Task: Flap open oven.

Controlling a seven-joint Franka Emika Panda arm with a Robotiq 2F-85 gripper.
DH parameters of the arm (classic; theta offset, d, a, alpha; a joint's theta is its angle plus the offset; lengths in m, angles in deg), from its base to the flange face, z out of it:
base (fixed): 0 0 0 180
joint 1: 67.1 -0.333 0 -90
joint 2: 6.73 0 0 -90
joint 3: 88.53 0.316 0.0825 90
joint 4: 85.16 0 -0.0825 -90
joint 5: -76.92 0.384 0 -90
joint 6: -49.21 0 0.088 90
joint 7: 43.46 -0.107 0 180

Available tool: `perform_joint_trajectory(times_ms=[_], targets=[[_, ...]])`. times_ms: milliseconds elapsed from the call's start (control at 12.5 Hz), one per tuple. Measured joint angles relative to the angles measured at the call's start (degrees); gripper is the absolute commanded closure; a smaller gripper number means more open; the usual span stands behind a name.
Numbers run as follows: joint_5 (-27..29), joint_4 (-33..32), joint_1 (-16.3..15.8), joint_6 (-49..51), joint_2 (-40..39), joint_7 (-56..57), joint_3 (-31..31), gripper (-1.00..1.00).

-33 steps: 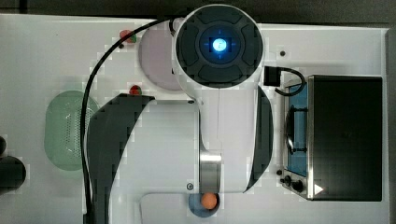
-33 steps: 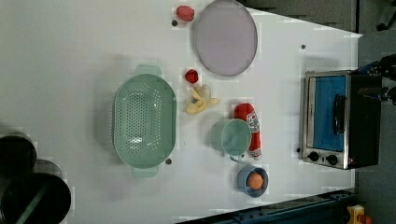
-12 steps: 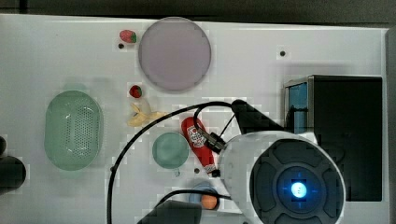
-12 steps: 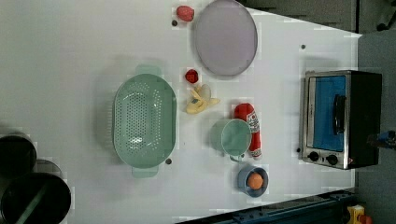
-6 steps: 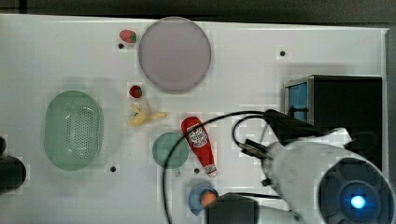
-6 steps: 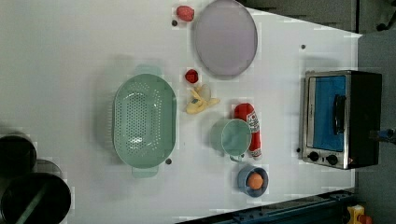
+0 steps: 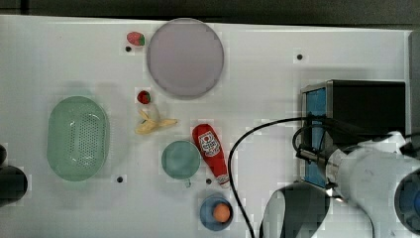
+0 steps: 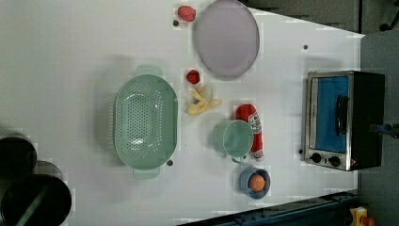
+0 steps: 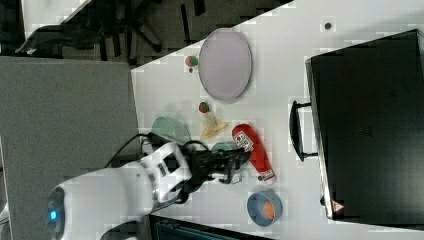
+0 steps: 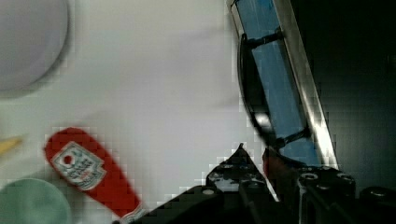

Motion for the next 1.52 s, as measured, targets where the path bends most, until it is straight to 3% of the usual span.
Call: perform_joint_trajectory(times_ms=[480,800,1360,1520], targets=[[-0.14,-0.56,0.01,-12.87,-11.58,7.13,-2.36,0.65],[-0.11,-0.78,0.52,-16.2,-18.27,7.81,-4.0,0.65],[0.17,-0.67,0.22,-19.5,-21.1,8.78,-4.31,0.65],[-2.36,-0.67,0.08,-20.56,-21.94,8.78,-4.24,0.65]])
